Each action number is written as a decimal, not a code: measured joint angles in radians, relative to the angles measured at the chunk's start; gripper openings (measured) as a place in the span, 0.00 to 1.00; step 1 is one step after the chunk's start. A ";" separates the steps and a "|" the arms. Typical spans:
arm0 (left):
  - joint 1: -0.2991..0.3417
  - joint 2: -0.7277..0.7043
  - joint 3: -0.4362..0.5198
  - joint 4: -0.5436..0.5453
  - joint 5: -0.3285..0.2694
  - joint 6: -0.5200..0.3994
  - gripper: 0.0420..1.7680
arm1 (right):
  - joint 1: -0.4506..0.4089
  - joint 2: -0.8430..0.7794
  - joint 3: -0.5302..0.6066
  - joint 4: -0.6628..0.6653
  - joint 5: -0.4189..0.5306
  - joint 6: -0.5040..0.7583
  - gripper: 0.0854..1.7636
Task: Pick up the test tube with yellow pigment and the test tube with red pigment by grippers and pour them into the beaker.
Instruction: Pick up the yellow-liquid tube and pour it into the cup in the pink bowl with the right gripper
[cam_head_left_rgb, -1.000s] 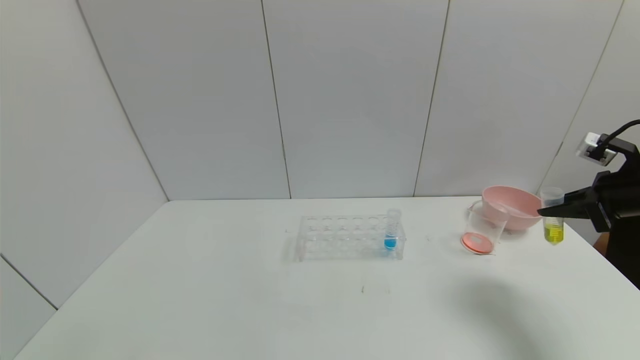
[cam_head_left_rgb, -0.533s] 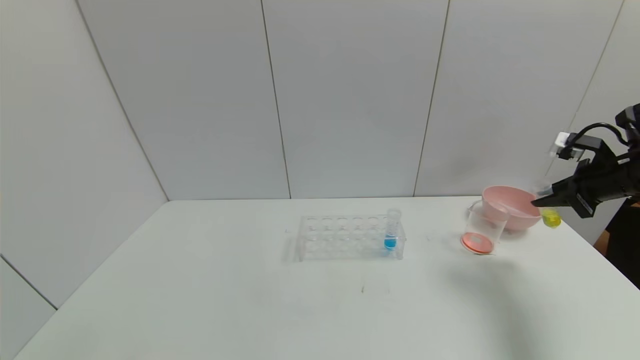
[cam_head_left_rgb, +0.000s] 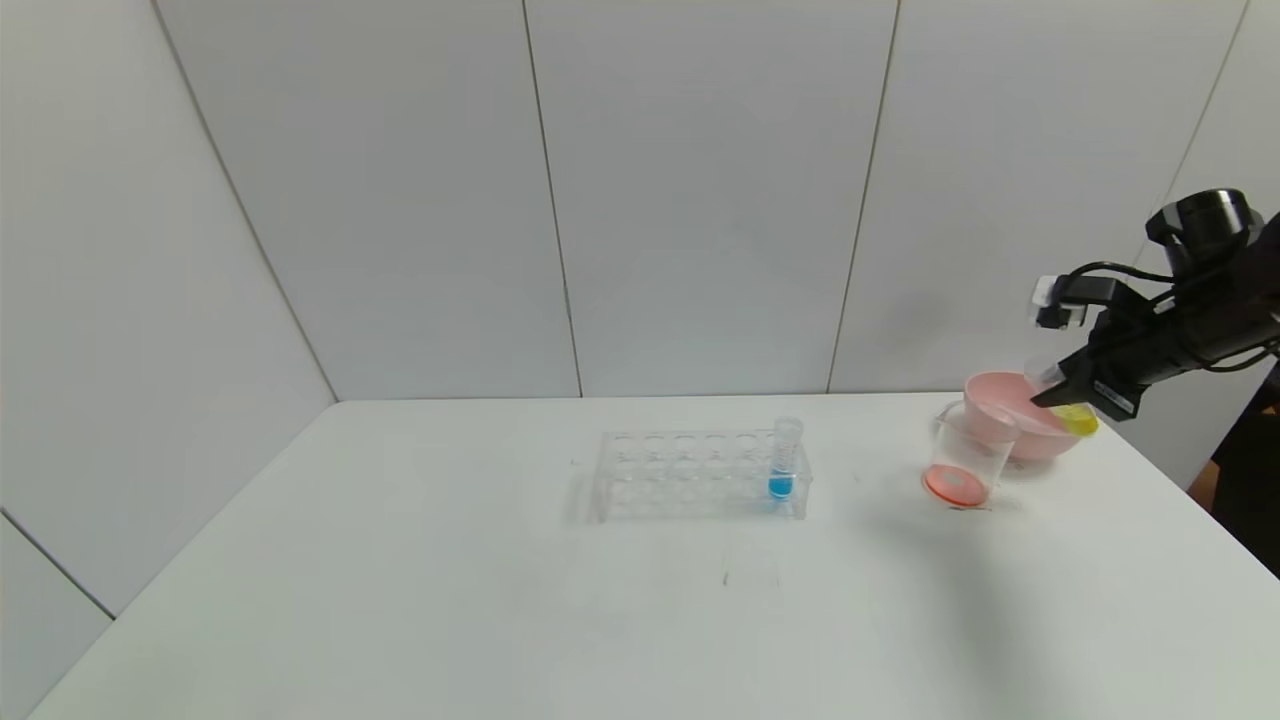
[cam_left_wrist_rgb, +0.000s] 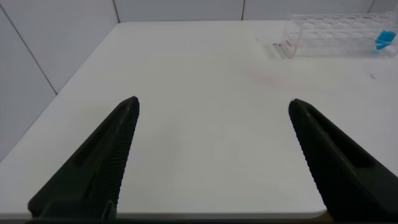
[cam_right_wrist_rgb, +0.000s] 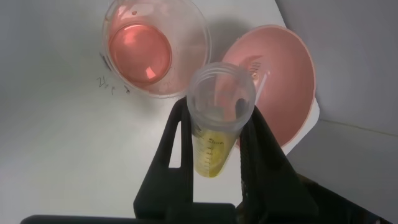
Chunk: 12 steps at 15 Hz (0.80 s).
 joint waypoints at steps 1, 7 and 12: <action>0.000 0.000 0.000 0.000 0.000 0.000 0.97 | 0.008 0.009 -0.022 0.024 -0.026 -0.021 0.24; 0.000 0.000 0.000 0.000 0.000 0.000 0.97 | 0.045 0.030 -0.045 0.027 -0.063 -0.049 0.24; 0.000 0.000 0.000 0.000 0.000 0.000 0.97 | 0.057 0.031 -0.046 0.031 -0.094 -0.080 0.24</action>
